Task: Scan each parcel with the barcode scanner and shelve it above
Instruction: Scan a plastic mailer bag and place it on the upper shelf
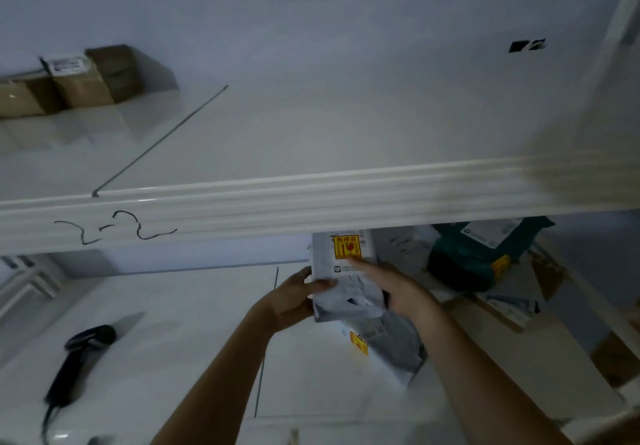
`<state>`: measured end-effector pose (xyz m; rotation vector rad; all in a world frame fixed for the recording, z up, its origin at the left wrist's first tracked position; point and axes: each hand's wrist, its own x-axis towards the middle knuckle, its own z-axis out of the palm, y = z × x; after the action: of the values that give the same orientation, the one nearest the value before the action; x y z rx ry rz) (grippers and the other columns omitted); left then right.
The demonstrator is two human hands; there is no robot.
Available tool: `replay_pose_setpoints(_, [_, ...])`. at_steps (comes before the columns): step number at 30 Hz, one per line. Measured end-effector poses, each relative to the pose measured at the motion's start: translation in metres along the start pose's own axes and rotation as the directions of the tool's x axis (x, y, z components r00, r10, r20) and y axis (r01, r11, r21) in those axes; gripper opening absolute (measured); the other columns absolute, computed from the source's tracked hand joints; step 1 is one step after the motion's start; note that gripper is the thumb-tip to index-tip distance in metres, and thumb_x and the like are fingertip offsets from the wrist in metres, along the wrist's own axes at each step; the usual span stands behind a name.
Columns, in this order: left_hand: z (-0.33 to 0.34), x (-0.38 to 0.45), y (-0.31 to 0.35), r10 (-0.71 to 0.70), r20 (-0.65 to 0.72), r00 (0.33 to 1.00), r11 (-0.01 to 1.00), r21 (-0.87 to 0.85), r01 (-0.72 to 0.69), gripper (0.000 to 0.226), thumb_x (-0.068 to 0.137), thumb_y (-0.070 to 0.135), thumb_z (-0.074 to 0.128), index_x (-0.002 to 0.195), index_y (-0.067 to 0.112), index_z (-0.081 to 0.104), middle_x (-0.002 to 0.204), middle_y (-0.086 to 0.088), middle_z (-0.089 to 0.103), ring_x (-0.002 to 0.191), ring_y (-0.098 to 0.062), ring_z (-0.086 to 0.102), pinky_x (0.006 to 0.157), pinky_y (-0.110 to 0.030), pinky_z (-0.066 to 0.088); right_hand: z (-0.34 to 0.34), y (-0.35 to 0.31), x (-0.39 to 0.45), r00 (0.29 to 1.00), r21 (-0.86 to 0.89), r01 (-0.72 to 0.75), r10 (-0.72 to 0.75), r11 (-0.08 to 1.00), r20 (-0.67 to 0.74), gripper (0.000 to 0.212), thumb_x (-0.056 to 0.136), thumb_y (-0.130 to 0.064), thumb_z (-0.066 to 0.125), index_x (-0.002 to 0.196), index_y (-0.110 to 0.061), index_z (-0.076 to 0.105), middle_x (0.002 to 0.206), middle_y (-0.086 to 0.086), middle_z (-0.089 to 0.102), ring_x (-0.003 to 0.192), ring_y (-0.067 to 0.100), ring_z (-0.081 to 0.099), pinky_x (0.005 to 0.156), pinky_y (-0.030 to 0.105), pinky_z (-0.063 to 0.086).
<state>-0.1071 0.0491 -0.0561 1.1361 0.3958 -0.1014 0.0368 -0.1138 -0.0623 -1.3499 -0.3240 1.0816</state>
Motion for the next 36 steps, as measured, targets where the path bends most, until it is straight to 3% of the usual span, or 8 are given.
replay_pose_setpoints(4, [-0.027,-0.035,-0.008,0.060,-0.123,0.991,0.998,0.027,-0.057,0.058,0.087,0.028,0.073,0.137,0.009,0.051,0.132,-0.019,0.060,0.122,-0.038,0.058,0.101,-0.056,0.047,0.040,0.027,0.006,0.996,-0.008,-0.027,0.028,1.000,0.084,0.065,0.063,-0.047,0.091,0.119,-0.021,0.071,0.112,0.006,0.076,0.102,0.023,0.074,0.079,0.034,0.060])
replay_pose_setpoints(7, [-0.051,-0.066,-0.004,0.086,-0.239,0.967,0.996,0.052,-0.076,0.060,0.083,0.030,0.077,0.133,0.008,0.053,0.126,-0.017,0.065,0.116,-0.036,0.063,0.097,-0.054,0.051,0.082,0.036,0.008,0.991,0.005,0.019,-0.019,1.000,0.129,0.063,0.070,-0.043,0.088,0.124,-0.018,0.068,0.115,0.006,0.075,0.105,0.023,0.073,0.080,0.032,0.060])
replay_pose_setpoints(12, [-0.091,-0.124,0.007,0.124,-0.321,0.939,0.992,0.058,-0.111,0.060,0.080,0.032,0.079,0.129,0.007,0.056,0.122,-0.016,0.068,0.114,-0.035,0.064,0.099,-0.055,0.050,0.153,0.037,0.005,0.984,-0.034,0.026,-0.020,0.999,0.174,0.056,0.079,-0.041,0.081,0.126,-0.013,0.066,0.118,0.008,0.074,0.109,0.024,0.071,0.095,0.038,0.056])
replay_pose_setpoints(16, [-0.132,-0.173,0.012,0.138,-0.412,0.901,0.989,0.097,-0.107,0.050,0.084,0.028,0.075,0.126,0.009,0.058,0.115,-0.011,0.071,0.108,-0.032,0.067,0.093,-0.048,0.055,0.215,0.039,0.008,0.985,-0.096,-0.003,0.019,0.995,0.173,0.048,0.089,-0.048,0.068,0.123,-0.014,0.068,0.113,0.007,0.076,0.103,0.023,0.074,0.076,0.030,0.060])
replay_pose_setpoints(23, [-0.219,-0.248,0.009,0.119,-0.471,0.874,0.993,0.058,-0.104,0.042,0.087,0.021,0.071,0.126,0.009,0.058,0.117,-0.013,0.070,0.110,-0.032,0.066,0.093,-0.048,0.055,0.323,0.064,0.030,0.981,-0.049,-0.035,0.043,0.998,0.190,0.035,0.090,-0.020,0.073,0.122,-0.009,0.067,0.111,0.011,0.076,0.100,0.027,0.074,0.071,0.032,0.061])
replay_pose_setpoints(28, [-0.268,-0.262,0.005,0.096,-0.510,0.855,0.991,0.130,-0.034,0.038,0.089,0.023,0.069,0.125,0.015,0.059,0.118,-0.012,0.068,0.109,-0.031,0.066,0.097,-0.048,0.053,0.358,0.088,0.057,0.994,-0.072,-0.042,0.049,0.997,0.099,0.034,0.086,-0.018,0.076,0.118,-0.008,0.068,0.105,0.010,0.077,0.095,0.026,0.075,0.076,0.036,0.061])
replay_pose_setpoints(33, [-0.327,-0.253,0.003,0.055,-0.651,0.757,0.965,0.229,0.127,0.024,0.097,0.019,0.055,0.119,0.011,0.063,0.100,-0.006,0.070,0.089,-0.023,0.067,0.076,-0.035,0.057,0.380,0.096,0.103,0.997,-0.113,-0.058,0.064,0.992,0.050,0.035,0.084,-0.014,0.076,0.117,-0.006,0.069,0.102,0.009,0.078,0.094,0.026,0.076,0.087,0.039,0.059])
replay_pose_setpoints(36, [-0.357,-0.247,0.008,0.033,-0.779,0.626,0.934,0.246,0.257,0.023,0.094,0.020,0.054,0.109,0.008,0.066,0.085,-0.010,0.064,0.070,-0.023,0.058,0.065,-0.028,0.048,0.392,0.097,0.134,0.996,-0.148,-0.057,0.066,0.987,0.059,0.033,0.084,-0.011,0.074,0.116,-0.005,0.069,0.101,0.011,0.078,0.093,0.027,0.076,0.086,0.039,0.060])
